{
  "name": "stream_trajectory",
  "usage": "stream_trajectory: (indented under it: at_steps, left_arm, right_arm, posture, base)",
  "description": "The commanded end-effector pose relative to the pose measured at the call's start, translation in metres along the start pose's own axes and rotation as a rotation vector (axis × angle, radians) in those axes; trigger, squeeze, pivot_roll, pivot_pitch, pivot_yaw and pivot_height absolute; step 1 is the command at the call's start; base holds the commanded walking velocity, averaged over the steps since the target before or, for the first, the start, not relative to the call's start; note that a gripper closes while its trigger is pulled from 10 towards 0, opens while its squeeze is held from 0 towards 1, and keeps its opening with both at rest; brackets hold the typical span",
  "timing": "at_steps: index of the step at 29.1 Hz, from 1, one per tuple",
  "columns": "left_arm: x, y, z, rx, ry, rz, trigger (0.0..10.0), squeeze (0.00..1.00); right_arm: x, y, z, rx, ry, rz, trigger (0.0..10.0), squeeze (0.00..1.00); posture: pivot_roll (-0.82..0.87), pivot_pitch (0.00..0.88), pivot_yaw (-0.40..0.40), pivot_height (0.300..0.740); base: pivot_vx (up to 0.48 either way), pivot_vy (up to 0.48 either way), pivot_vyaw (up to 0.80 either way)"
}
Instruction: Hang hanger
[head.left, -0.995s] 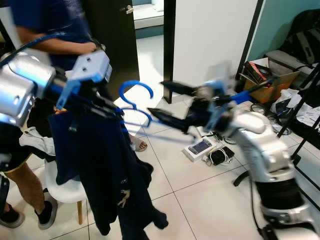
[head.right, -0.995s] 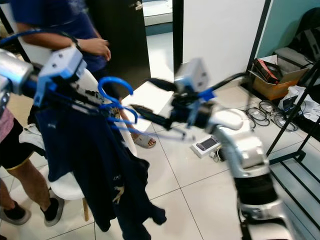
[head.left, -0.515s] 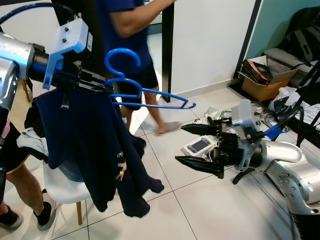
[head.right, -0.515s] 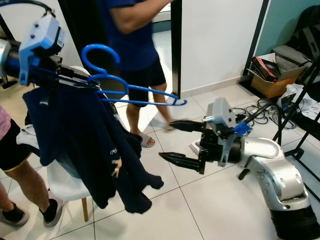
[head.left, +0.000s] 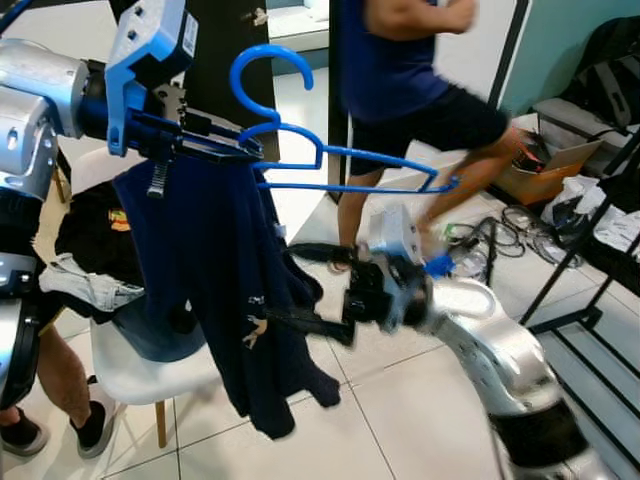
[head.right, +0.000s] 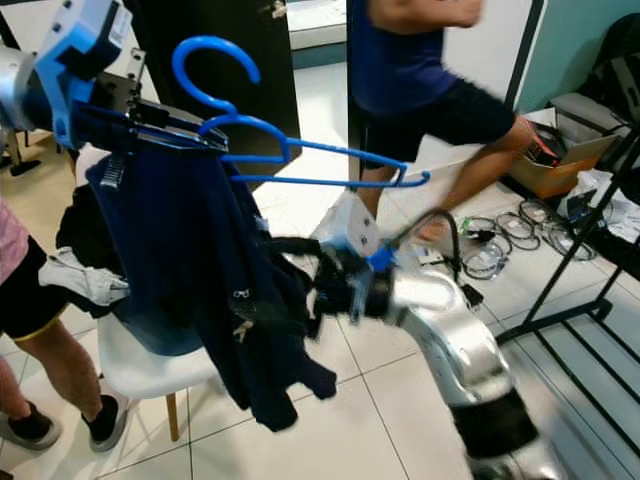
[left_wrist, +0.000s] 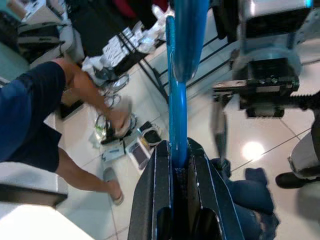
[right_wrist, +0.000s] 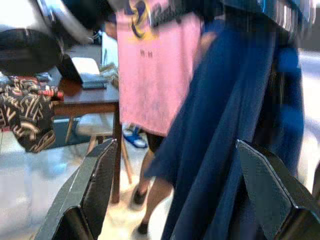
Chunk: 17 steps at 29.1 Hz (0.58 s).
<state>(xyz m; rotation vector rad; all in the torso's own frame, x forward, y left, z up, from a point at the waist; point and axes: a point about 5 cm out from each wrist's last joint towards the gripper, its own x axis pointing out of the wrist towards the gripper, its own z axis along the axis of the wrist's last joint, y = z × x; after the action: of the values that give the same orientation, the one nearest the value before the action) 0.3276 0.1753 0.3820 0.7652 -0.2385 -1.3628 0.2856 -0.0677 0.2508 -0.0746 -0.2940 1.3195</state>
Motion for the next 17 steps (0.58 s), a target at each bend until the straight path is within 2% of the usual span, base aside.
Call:
stream_trajectory:
  at_steps: [1, 11, 17]
  left_arm:
    - [-0.005, 0.005, 0.011, 0.04, -0.023, 0.018, 10.0, 0.0]
    - [0.0, 0.007, 0.021, 0.064, -0.087, 0.003, 10.0, 0.0]
    - [0.002, 0.006, 0.039, 0.118, -0.133, -0.038, 10.0, 0.0]
  right_arm:
    - [-0.002, -0.001, 0.0, 0.008, 0.0, -0.018, 10.0, 0.0]
    - [0.002, 0.004, -0.002, -0.008, 0.004, 0.007, 10.0, 0.0]
    - [0.006, 0.001, -0.01, -0.021, 0.052, -0.008, 10.0, 0.0]
  posture:
    - [0.05, 0.0, 0.063, 0.74]
    - [0.04, 0.0, 0.067, 0.74]
    - [0.04, 0.0, 0.067, 0.74]
  base:
    - [0.0, 0.0, 0.0]
    - [0.0, 0.0, 0.0]
    - [0.0, 0.0, 0.0]
